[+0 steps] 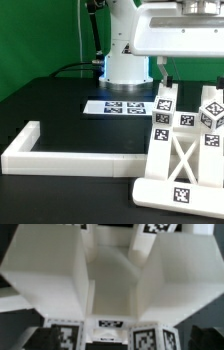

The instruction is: Assemble chair

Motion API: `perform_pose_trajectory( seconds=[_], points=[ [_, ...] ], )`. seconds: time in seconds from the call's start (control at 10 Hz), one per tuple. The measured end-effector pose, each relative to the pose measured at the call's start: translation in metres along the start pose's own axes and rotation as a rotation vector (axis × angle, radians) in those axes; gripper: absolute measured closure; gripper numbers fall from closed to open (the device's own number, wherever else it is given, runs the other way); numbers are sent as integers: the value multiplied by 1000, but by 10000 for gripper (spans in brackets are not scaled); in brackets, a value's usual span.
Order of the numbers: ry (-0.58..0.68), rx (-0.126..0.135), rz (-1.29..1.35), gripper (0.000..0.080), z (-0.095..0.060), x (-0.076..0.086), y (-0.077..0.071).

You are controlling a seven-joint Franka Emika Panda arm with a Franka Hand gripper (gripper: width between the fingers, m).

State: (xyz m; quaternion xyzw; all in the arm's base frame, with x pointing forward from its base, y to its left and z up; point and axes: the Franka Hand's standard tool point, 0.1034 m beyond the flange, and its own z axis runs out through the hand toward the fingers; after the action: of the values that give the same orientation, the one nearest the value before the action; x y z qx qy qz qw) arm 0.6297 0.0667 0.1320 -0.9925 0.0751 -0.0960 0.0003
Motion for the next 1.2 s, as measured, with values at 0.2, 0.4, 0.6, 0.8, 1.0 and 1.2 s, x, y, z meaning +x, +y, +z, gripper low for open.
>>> perform_pose_trajectory(
  seconds=[0.2, 0.4, 0.6, 0.8, 1.0, 1.2],
  points=[
    [2, -5, 0, 150, 7, -9, 0],
    [27, -9, 6, 150, 12, -16, 3],
    [33, -13, 8, 150, 15, -19, 5],
    [50, -14, 7, 150, 16, -17, 6],
    [50, -14, 7, 150, 16, -17, 6],
    [52, -12, 16, 150, 15, -15, 9]
  ],
)
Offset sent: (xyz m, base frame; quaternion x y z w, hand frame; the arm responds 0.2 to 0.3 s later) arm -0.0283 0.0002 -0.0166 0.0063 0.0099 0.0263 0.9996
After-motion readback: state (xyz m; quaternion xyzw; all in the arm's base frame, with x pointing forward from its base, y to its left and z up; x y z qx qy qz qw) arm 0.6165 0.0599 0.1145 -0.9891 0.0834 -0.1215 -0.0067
